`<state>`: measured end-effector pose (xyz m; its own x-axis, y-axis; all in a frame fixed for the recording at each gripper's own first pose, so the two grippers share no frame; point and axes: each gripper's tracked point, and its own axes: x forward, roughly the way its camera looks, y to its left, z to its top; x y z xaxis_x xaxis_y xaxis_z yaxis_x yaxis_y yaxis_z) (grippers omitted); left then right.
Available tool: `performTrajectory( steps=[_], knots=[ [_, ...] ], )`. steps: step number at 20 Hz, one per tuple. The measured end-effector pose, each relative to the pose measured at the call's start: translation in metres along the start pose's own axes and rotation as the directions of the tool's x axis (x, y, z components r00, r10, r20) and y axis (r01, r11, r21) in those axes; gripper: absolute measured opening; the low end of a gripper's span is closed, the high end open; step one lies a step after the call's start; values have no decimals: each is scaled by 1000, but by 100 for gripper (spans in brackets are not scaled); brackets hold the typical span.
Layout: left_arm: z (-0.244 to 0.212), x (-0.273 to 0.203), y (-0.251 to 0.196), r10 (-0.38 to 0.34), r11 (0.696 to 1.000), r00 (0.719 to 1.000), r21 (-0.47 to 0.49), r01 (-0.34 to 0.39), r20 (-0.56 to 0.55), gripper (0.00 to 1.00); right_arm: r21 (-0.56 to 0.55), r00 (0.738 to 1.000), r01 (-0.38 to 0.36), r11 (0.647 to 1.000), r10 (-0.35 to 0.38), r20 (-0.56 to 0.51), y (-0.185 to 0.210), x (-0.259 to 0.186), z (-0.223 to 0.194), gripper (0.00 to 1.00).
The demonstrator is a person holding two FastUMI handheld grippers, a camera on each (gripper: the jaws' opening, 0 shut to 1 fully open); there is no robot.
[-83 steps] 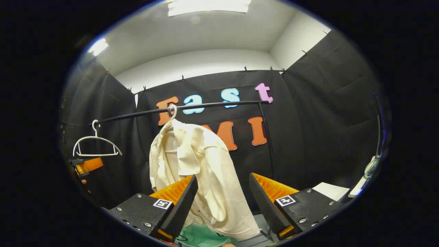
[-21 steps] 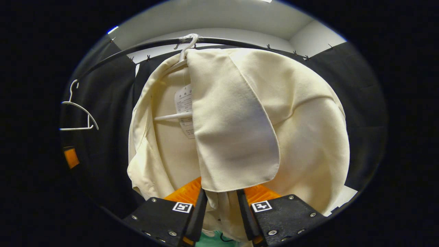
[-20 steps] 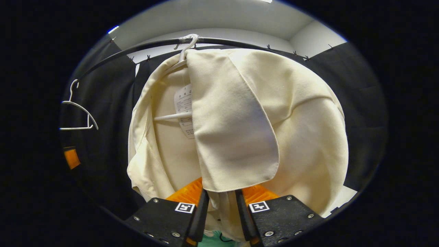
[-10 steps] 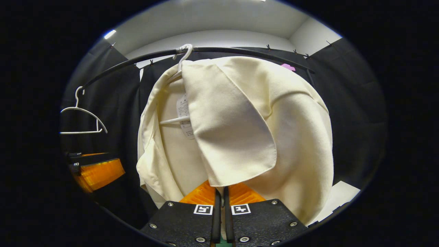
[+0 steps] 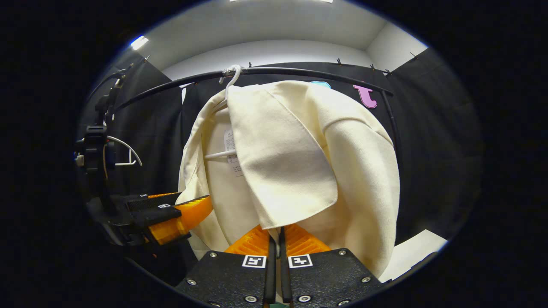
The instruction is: Grasp the clothes on the hanger with both hands and then place them into the laundry hamper below.
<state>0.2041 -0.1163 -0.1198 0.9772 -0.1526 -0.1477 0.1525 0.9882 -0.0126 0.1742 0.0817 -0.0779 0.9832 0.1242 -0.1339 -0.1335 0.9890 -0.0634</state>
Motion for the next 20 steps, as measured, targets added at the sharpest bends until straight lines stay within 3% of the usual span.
performTrajectory(
  steps=[5,6,8,9,10,11,13,14,20],
  knots=[
    [-16,26,-14,-35,998,998,-54,32,-48,99,-19,999,-6,1000,6,32,1,-13,6,5],
    [-17,30,-18,-46,997,998,-61,42,-54,91,-26,999,-6,1000,7,36,-1,-19,9,5],
    [-16,33,-17,-39,998,998,-53,37,-54,55,-34,999,-7,999,9,47,-3,-25,15,4],
    [-16,35,-18,-39,998,998,-42,37,-53,44,-36,999,-7,999,9,51,-4,-28,18,4],
    [-14,38,-20,-46,999,998,-26,45,-49,49,-35,998,-5,999,7,55,-5,-30,21,4],
    [-13,39,-17,-36,999,999,-5,36,-37,42,-33,998,-3,999,5,61,-7,-32,24,4],
    [-11,38,-16,-21,1000,999,8,22,-37,11,-31,997,11,999,-8,75,-12,-38,33,3],
    [-10,33,-14,-28,1000,999,11,28,-38,11,-30,996,21,999,-19,85,-17,-41,39,3],
    [33,2,53,106,994,994,-19,-106,26,10,-24,982,106,994,-101,157,-52,-74,88,2]
  ],
)
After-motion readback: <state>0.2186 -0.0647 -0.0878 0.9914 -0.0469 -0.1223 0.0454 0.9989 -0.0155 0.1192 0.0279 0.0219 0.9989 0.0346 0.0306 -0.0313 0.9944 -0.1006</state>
